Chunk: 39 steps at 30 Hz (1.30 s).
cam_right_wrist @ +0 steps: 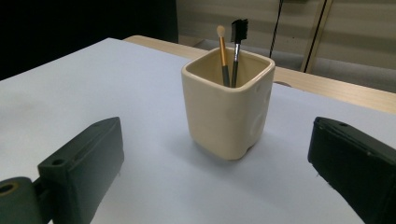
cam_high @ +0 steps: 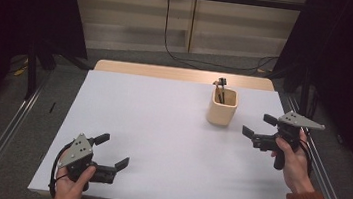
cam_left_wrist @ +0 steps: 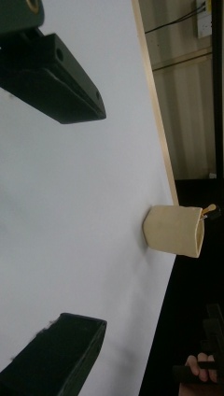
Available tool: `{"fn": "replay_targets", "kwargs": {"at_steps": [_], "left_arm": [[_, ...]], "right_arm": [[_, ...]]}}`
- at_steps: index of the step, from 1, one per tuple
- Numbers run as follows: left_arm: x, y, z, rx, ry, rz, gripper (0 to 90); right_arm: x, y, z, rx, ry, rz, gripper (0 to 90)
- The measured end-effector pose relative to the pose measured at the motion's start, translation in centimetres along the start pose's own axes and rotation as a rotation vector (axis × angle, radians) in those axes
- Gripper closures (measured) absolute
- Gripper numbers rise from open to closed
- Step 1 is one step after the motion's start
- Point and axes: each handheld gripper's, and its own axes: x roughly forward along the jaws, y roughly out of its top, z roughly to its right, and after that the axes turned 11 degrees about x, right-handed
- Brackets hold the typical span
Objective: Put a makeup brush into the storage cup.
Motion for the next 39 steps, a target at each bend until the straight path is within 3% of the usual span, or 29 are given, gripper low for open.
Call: {"fn": "replay_targets", "kwargs": {"at_steps": [10, 25, 36, 39], "left_arm": [[-0.2, 0.1, -0.2, 0.000, 0.011, 0.009, 2.1], [-0.6, 0.0, -0.2, -0.010, 0.036, 0.007, 2.0], [-0.6, -0.1, 0.0, -0.031, 0.039, 0.025, 2.1], [-0.6, -0.1, 0.2, -0.020, 0.037, 0.020, 2.1]], "right_arm": [[-1.6, -1.3, -1.3, -0.014, 0.019, 0.010, 2.4], [-4.9, -5.1, -1.6, -0.010, -0.020, -0.011, 3.0], [-7.2, -7.6, -1.9, 0.008, -0.058, 0.000, 3.1], [-7.7, -8.0, -1.9, -0.002, -0.067, 0.012, 3.0]]}}
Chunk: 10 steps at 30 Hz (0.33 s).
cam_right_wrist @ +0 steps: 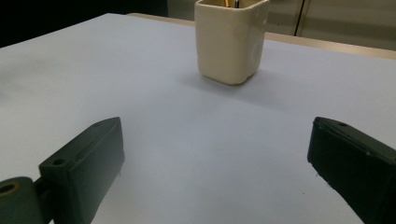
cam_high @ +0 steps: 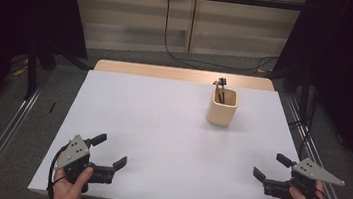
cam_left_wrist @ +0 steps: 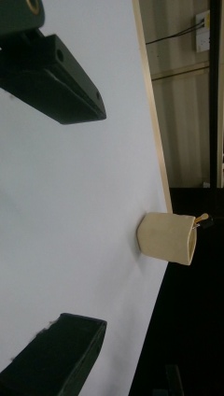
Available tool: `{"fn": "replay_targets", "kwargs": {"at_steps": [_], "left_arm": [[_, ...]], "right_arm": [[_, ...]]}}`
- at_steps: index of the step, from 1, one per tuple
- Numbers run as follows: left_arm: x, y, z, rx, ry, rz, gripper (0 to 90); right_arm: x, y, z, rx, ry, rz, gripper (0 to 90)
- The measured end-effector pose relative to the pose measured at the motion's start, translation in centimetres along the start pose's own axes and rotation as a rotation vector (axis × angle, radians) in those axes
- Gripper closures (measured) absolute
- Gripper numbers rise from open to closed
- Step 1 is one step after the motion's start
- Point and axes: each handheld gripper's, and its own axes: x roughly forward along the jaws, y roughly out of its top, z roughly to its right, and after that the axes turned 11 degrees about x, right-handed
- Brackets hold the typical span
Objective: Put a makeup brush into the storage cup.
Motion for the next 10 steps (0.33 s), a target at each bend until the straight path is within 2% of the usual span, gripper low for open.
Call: {"fn": "replay_targets", "kwargs": {"at_steps": [5, 10], "left_arm": [[-0.02, 0.02, 0.04, -0.003, 0.001, 0.004, 2.1], [0.03, -0.09, 0.03, -0.007, -0.001, -0.001, 2.1]], "right_arm": [[-0.26, -0.19, 0.15, 0.002, -0.011, 0.038, 2.7], [0.05, -0.28, 0.25, -0.003, -0.008, 0.023, 2.6]]}}
